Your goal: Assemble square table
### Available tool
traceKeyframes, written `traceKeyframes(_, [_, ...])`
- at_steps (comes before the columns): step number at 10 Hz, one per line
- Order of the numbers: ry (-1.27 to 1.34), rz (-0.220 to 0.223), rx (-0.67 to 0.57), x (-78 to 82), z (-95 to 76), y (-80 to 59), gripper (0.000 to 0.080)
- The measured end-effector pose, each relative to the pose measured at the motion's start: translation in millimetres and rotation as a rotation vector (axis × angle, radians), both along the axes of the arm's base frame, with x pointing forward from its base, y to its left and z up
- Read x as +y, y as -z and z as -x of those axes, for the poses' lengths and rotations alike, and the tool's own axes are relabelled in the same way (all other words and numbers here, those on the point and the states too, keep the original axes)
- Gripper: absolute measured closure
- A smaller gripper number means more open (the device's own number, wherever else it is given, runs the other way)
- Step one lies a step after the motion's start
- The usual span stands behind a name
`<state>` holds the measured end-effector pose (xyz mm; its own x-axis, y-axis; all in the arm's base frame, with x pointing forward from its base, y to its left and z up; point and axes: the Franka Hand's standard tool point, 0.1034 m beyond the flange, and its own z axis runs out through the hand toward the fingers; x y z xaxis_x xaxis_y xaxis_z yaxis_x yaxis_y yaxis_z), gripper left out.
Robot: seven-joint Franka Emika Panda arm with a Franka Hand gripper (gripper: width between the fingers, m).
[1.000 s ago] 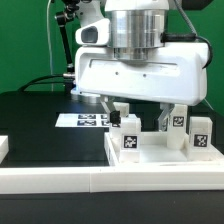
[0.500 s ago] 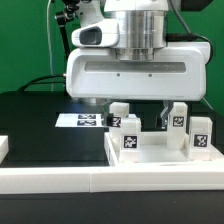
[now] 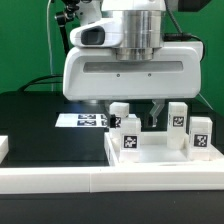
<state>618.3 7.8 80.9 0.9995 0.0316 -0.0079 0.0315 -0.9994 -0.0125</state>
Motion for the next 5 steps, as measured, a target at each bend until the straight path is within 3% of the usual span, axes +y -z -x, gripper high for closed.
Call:
traceKeyframes(1, [0.015,0.0,0.0,0.0,-0.1,-0.1,0.0401])
traceKeyframes(2, [0.028,0.0,0.0,0.0,-0.1,0.0,0.0512])
traceKeyframes(5, [0.127,0.0,0.001,0.1,-0.1,0.0,0.0512])
